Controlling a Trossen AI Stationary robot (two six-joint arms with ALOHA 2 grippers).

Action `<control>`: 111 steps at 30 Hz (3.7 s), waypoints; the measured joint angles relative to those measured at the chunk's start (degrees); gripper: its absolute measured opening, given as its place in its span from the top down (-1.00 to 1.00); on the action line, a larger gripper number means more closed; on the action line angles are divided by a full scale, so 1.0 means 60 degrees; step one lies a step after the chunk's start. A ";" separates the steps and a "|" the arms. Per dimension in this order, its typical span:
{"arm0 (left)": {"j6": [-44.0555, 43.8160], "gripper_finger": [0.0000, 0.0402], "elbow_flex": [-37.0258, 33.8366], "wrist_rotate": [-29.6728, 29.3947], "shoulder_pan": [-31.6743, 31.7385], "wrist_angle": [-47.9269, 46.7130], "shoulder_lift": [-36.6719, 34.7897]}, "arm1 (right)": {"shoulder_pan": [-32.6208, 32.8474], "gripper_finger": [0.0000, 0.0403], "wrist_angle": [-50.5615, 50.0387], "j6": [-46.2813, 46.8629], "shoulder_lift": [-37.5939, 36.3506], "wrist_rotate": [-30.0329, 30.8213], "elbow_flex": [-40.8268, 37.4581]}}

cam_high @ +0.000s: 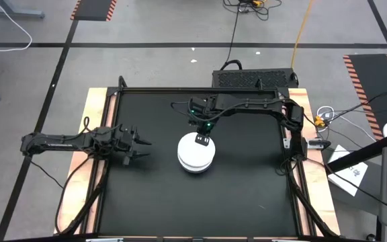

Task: Nest bowls inside each other
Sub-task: Stack the white bowl on the gray bowl, then return to Home Position

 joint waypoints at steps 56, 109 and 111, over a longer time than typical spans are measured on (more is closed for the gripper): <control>0.0004 -0.05 0.0000 0.0002 0.0002 0.0005 0.0000 | 0.0207 -0.05 0.0402 0.0695 -0.2242 0.0129 -0.0037; 0.0747 -0.05 0.0000 0.0322 0.0000 0.1251 -0.0018 | 0.3692 1.00 0.4091 0.0834 -1.5787 0.4829 -1.0452; 0.0872 -0.05 0.0000 -0.0227 0.0002 0.1081 -0.0022 | 0.3693 1.00 0.4220 0.0729 -1.6225 0.4832 -1.0817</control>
